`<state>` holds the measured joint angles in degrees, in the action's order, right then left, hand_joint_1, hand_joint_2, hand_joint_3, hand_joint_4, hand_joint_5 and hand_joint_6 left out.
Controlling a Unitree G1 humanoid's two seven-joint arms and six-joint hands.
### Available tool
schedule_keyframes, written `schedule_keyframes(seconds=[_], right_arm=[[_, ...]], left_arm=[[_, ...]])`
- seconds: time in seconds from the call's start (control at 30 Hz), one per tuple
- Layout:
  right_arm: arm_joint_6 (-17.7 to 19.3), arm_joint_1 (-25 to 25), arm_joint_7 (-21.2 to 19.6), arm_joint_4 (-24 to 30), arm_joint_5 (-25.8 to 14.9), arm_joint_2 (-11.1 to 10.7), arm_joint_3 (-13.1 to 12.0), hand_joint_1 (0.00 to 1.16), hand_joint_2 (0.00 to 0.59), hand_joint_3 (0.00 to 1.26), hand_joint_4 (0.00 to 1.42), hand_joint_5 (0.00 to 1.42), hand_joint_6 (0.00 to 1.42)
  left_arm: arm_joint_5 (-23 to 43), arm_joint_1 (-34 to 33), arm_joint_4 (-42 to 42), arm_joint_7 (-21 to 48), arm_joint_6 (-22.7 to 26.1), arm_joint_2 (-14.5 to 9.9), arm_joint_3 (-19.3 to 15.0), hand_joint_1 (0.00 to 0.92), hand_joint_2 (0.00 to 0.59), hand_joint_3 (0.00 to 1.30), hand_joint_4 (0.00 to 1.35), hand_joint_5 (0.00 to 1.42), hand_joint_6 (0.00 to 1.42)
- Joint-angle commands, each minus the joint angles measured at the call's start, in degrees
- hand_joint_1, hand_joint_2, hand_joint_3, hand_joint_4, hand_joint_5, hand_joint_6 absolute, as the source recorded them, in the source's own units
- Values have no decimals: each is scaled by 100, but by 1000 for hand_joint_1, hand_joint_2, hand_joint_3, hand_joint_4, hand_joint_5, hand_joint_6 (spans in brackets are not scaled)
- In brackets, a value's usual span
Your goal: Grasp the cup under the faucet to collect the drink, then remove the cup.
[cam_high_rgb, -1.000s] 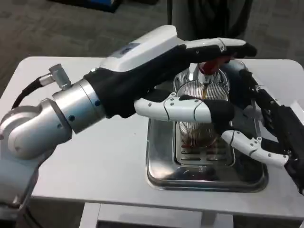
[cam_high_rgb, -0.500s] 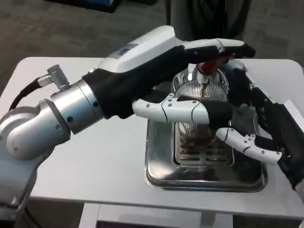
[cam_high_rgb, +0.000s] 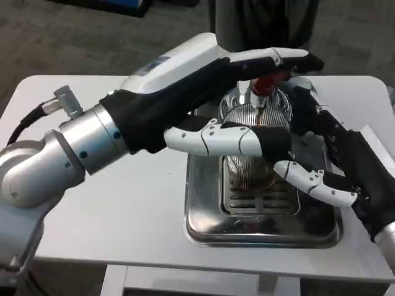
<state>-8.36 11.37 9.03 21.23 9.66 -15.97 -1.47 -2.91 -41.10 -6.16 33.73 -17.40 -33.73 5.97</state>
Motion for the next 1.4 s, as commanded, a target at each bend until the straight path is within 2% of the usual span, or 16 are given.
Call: schedule_keyframes(seconds=[0.03,0.63,1.17,1.4], right_arm=[[-25,-5,-60,-23,12,58,26,616,252,64,12,60,178],[-58,20,-82,-58,23,43,-9,613,256,74,18,61,178],[-100,38,-145,-26,24,47,-17,613,259,74,22,67,178],[-109,49,-170,5,30,66,1,613,260,74,22,71,178]], left_arm=[[20,246,172,183,111,-51,23,8,79,215,151,223,207],[238,51,337,-209,-158,234,-433,33,93,153,144,223,239],[423,210,109,-269,-226,219,-870,53,104,153,140,238,257],[538,506,-272,-226,-142,123,-987,53,105,165,156,255,271]])
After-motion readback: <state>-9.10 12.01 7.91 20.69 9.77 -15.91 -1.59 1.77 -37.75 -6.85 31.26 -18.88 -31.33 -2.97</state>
